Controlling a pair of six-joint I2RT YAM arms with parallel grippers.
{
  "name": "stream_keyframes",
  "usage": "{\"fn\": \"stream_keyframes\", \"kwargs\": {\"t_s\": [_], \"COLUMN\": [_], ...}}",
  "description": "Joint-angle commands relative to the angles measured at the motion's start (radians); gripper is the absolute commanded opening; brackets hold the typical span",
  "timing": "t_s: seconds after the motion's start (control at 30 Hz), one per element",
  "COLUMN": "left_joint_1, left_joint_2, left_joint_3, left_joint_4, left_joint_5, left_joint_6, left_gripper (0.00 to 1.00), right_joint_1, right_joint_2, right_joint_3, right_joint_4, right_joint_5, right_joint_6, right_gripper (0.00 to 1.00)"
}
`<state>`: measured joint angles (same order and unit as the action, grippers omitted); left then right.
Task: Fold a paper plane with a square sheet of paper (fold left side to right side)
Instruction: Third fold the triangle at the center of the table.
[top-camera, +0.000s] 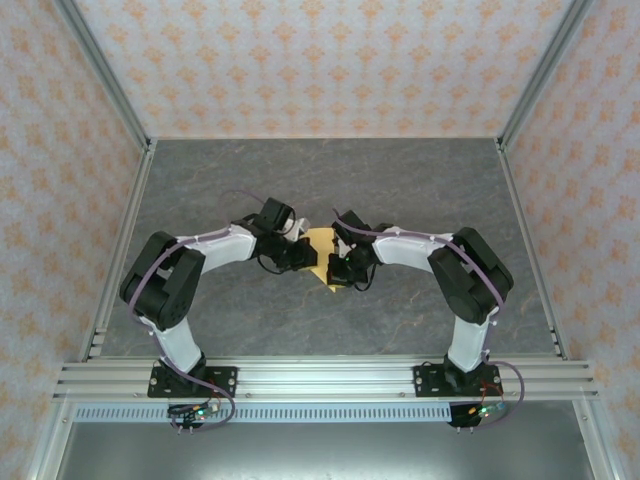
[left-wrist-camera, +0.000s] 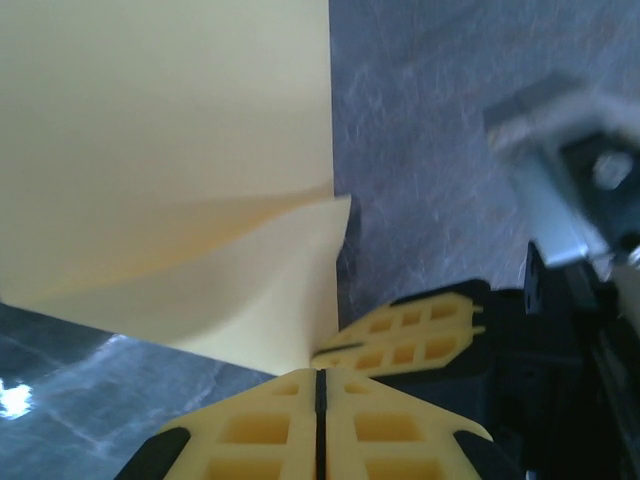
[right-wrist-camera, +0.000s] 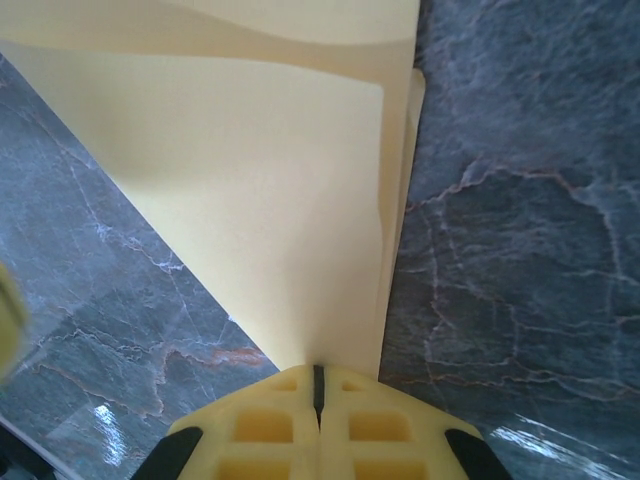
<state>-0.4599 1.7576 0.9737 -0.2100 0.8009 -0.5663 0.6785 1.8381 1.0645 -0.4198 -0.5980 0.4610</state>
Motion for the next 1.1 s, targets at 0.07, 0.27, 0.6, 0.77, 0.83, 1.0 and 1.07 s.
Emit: {"fn": "stream_keyframes", "kwargs": {"t_s": [0.07, 0.27, 0.6, 0.77, 0.83, 1.0, 1.07], "left_joint_1": [-0.029, -0.043, -0.044, -0.042, -0.042, -0.026, -0.008], "left_joint_2": [0.042, 0.078, 0.134, 0.146, 0.146, 0.145, 0.145], "left_joint_3": [-0.022, -0.003, -0.020, -0.023, -0.017, -0.018, -0.022], "left_joint_4": [0.090, 0.095, 0.140, 0.101, 0.067, 0.032, 0.030], "left_joint_5": [0.026, 0.042, 0.024, -0.060, -0.103, -0.171, -0.190], "left_joint_6": [-0.058, -0.052, -0.056, -0.015, 0.009, 0.062, 0.077], "left_gripper": [0.04, 0.00, 0.00, 0.00, 0.00, 0.00, 0.00], "right_joint_1": [0.001, 0.000, 0.002, 0.002, 0.001, 0.002, 0.001], "right_joint_2": [0.065, 0.069, 0.079, 0.084, 0.087, 0.088, 0.089], "right_joint_3": [-0.020, -0.018, -0.013, -0.012, -0.012, -0.020, -0.023], "right_joint_4": [-0.093, -0.097, -0.111, -0.134, -0.147, -0.165, -0.166], "right_joint_5": [0.112, 0.115, 0.114, 0.132, 0.143, 0.166, 0.168], "right_joint_6": [0.008, 0.006, -0.001, -0.006, -0.010, -0.012, -0.012], "right_gripper": [0.00, 0.00, 0.00, 0.00, 0.00, 0.00, 0.00]}}
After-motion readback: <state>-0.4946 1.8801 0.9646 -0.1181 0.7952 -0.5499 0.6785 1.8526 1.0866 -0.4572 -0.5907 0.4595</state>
